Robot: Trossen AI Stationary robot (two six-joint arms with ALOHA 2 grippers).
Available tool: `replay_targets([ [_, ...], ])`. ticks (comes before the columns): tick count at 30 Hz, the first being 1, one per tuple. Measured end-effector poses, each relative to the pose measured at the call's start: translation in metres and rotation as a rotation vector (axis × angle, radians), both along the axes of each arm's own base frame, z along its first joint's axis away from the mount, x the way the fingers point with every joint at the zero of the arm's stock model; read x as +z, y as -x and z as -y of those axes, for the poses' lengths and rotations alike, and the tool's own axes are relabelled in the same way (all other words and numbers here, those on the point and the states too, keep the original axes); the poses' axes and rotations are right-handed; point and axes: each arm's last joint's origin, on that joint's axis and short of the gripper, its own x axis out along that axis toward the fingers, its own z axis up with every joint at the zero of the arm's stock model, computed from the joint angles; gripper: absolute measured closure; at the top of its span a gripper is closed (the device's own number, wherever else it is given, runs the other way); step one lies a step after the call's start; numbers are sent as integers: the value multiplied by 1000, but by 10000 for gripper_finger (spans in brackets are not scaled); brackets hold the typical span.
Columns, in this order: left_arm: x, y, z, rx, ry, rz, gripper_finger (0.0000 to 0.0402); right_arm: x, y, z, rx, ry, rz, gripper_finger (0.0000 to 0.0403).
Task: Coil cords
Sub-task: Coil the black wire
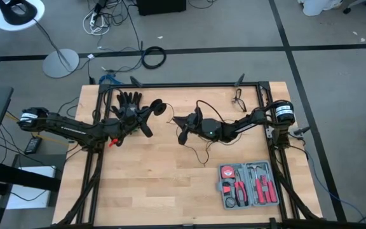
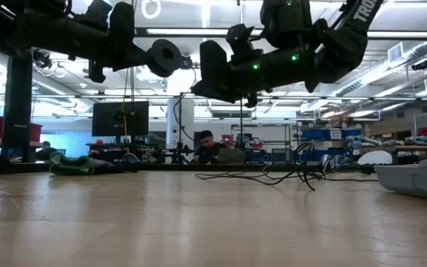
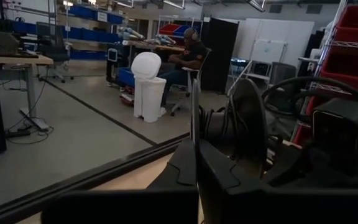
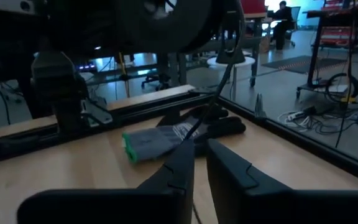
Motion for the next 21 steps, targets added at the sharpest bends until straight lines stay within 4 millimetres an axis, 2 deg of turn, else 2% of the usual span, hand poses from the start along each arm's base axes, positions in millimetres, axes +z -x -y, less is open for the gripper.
replay_targets([
  [4,0,0,0,2,-19,-17,401,-2,0,-3,9,8,-23,327],
  [8,0,0,0,1,-31,-30,401,-9,2,-4,18,36,-146,286],
  [11,-2,-1,0,-14,-39,-50,401,-3,8,-8,29,42,-223,264],
  [17,-15,-11,1,-17,-39,-92,401,8,25,-16,60,62,-398,259],
  [21,-29,-25,2,-46,-43,-93,401,-1,45,-15,51,30,-417,270],
])
